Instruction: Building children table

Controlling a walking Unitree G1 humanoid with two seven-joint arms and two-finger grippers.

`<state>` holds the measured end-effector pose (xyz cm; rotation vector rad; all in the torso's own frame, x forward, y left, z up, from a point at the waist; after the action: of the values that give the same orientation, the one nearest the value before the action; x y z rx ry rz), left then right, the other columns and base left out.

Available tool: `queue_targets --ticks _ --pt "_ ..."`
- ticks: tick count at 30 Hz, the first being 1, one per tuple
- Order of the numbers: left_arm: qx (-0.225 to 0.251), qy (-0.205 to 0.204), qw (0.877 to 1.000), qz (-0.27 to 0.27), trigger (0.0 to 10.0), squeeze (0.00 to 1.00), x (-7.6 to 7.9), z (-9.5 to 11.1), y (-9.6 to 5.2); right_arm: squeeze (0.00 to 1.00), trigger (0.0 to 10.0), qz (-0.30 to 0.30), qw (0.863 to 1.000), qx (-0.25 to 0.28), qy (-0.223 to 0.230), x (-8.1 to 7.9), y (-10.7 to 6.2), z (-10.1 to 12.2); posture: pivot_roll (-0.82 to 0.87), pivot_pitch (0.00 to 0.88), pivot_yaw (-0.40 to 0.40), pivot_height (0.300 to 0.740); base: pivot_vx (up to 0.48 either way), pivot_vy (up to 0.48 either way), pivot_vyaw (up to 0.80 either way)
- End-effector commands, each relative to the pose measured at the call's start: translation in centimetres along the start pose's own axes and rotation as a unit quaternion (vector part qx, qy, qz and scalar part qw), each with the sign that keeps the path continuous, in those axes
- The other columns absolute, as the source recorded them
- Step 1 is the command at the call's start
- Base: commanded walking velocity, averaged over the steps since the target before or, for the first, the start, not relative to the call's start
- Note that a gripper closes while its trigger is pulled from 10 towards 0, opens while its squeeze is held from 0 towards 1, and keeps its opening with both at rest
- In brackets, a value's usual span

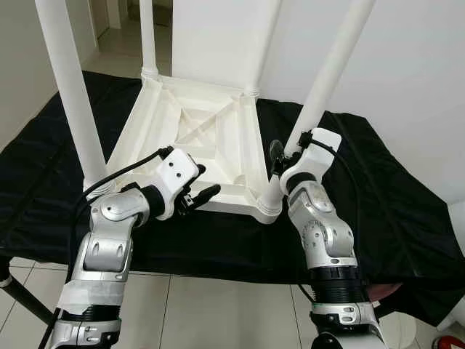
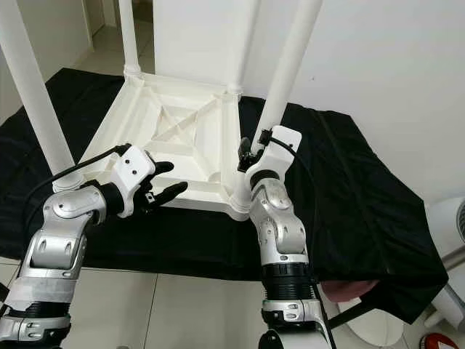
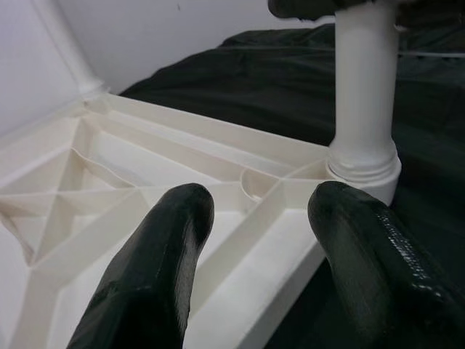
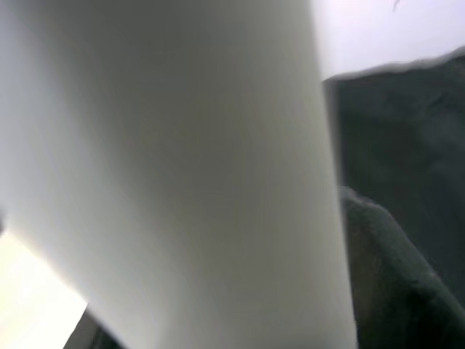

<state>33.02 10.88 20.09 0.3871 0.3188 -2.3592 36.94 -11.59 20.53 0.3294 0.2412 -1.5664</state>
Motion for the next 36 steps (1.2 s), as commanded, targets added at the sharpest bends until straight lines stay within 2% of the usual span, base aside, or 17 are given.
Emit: queue_targets --ticks 1,2,6,7,9,10,11,13,20,21,24,28,30,31,32,33,36 --pt "0.015 0.001 0.997 0.074 10.0 0.0 -1.4 1.0 0.1 0.0 10.0 -0.025 0.998 -0.025 0.055 1.3 0.3 -0.6 0.07 0.0 -0.142 0.74 0.0 0.0 0.0" --pt "0.014 0.002 0.997 0.078 10.0 0.0 -1.6 1.1 0.1 0.0 10.0 -0.028 0.996 -0.032 0.082 1.5 0.3 -0.8 0.07 0.0 -0.139 0.74 0.0 0.0 0.0" --pt "0.01 0.007 0.996 0.087 10.0 0.0 -1.9 1.4 0.1 0.0 10.0 -0.029 0.993 -0.038 0.111 1.9 0.4 -1.1 0.07 0.0 -0.137 0.74 0.0 0.0 0.0" --pt "0.015 0.006 0.995 0.094 10.0 0.0 -2.3 2.1 0.1 0.0 10.0 -0.025 0.989 -0.042 0.143 2.1 0.4 -1.2 0.07 0.0 -0.136 0.74 0.0 0.0 0.0" --pt "0.015 0.006 0.995 0.094 10.0 0.0 -2.3 2.1 0.1 0.0 10.0 -0.025 0.989 -0.042 0.143 2.1 0.4 -1.2 0.07 0.0 -0.136 0.74 0.0 0.0 0.0" --pt "0.021 0.005 0.995 0.099 10.0 0.0 -2.5 2.7 0.2 0.0 10.0 -0.028 0.983 -0.049 0.173 2.5 0.3 -1.5 0.07 0.0 -0.136 0.74 0.0 0.0 0.0" --pt "0.021 0.005 0.995 0.099 10.0 0.0 -2.5 2.7 0.2 0.0 10.0 -0.028 0.983 -0.049 0.173 2.5 0.3 -1.5 0.07 0.0 -0.136 0.74 0.0 0.0 0.0" --pt "0.028 0.002 0.994 0.105 10.0 0.0 -2.7 3.7 0.4 0.0 10.0 -0.029 0.97 -0.058 0.233 3.1 0.3 -2.0 0.07 0.0 -0.14 0.74 0.0 0.0 0.0" --pt "0.036 0.002 0.994 0.104 10.0 0.0 -2.5 4.4 0.8 0.0 10.0 -0.03 0.96 -0.073 0.268 3.7 0.2 -2.7 0.06 0.0 -0.142 0.74 0.0 0.0 0.0" --pt "0.046 0.004 0.994 0.101 10.0 0.0 -2.3 5.5 1.2 0.0 10.0 -0.022 0.954 -0.08 0.287 3.7 0.2 -3.0 0.06 0.0 -0.143 0.74 0.0 0.0 0.0" --pt "0.051 0.007 0.994 0.097 10.0 0.0 -2.2 6.0 1.3 0.0 10.0 -0.018 0.953 -0.081 0.293 3.7 0.2 -3.0 0.06 0.0 -0.144 0.74 0.0 0.0 0.0" --pt "0.083 0.029 0.995 0.05 10.0 0.0 -0.5 8.7 1.7 0.0 10.0 -0.003 0.929 -0.075 0.363 3.9 0.1 -3.1 0.07 0.0 -0.147 0.74 0.0 0.0 0.0" --pt "0.083 0.029 0.995 0.05 10.0 0.0 -0.5 8.7 1.7 0.0 10.0 -0.003 0.929 -0.075 0.363 3.9 0.1 -3.1 0.07 0.0 -0.147 0.74 0.0 0.0 0.0" --pt "0.098 0.049 0.994 -0.003 10.0 0.0 1.3 10.4 1.9 0.0 10.0 0.002 0.903 -0.077 0.422 4.6 -0.2 -3.8 0.07 0.0 -0.15 0.74 0.0 0.0 0.0" --pt "0.098 0.049 0.994 -0.003 10.0 0.0 1.3 10.4 1.9 0.0 10.0 0.002 0.903 -0.077 0.422 4.6 -0.2 -3.8 0.07 0.0 -0.15 0.74 0.0 0.0 0.0" --pt "0.103 0.055 0.993 -0.024 10.0 0.0 2.1 11.0 1.9 0.0 10.0 0.004 0.891 -0.075 0.448 5.0 -0.3 -4.2 0.07 0.0 -0.15 0.74 0.0 0.0 0.0" --pt "0.104 0.054 0.992 -0.039 10.0 0.0 2.7 11.3 2.0 0.0 10.0 0.005 0.88 -0.075 0.469 5.5 -0.5 -4.7 0.07 0.0 -0.15 0.74 0.0 0.0 0.0"
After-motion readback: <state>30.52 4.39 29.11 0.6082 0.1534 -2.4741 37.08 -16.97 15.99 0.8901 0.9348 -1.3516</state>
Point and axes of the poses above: a point about 5 cm out from each wrist's last joint towards the gripper, its own y axis pointing out of the wrist towards the gripper, its own z axis along the axis of the wrist's last joint, x = y × z, the point moved 3 cm from there along y, pointing out of the wrist towards the gripper, and after that the axes turned 4 degrees about -y, right-handed, at the moved point
